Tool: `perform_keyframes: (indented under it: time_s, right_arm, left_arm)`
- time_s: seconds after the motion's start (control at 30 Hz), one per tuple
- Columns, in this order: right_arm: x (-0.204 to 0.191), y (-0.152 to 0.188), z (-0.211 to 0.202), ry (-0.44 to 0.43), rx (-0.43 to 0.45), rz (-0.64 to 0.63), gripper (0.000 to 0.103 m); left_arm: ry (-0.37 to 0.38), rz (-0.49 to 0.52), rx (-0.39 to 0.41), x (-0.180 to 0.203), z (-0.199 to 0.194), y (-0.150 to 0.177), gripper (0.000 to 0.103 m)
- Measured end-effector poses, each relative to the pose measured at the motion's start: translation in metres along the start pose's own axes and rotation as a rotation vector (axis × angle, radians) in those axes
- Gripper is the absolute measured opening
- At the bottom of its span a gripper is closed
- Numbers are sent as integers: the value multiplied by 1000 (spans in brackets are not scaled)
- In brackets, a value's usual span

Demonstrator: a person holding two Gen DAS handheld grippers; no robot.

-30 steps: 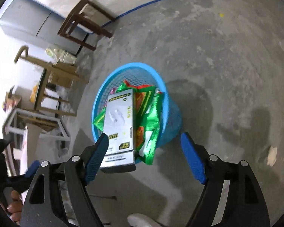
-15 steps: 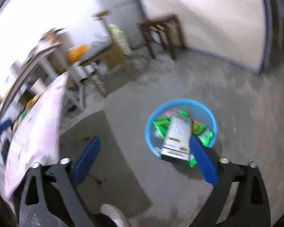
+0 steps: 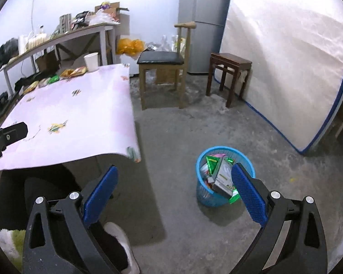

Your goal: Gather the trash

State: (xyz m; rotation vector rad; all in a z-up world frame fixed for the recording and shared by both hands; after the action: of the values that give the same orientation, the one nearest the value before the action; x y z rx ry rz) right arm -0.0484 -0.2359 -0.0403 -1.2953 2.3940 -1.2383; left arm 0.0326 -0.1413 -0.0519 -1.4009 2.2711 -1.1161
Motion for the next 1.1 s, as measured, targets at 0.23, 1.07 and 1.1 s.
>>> perform_keyframes:
  time_s: [0.23, 1.07, 1.1]
  right_arm:
    - [-16, 13, -6, 67, -48, -23, 95]
    - [-16, 29, -7, 108, -100, -45, 95]
    - [-16, 29, -8, 107, -99, -44, 95]
  left_arm:
    - [-77, 1, -65, -22, -10, 22, 97]
    - [-133, -86, -94, -41, -14, 26, 97]
    - [-136, -78, -93, -40, -14, 26, 97]
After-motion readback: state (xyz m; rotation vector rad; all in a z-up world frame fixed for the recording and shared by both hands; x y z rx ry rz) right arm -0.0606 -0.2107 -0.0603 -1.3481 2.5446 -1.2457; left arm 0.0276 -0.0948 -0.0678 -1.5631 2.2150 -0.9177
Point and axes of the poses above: each gripper's, at about its wrist camera, not at the fingertips, and z roughly the way its jaws point, x to its right, y to its underside, the point moved 7 cm from there along z, roughly the way its jaws point, and after that the axes turned 9 degrees about y, right-handed, at the moved point
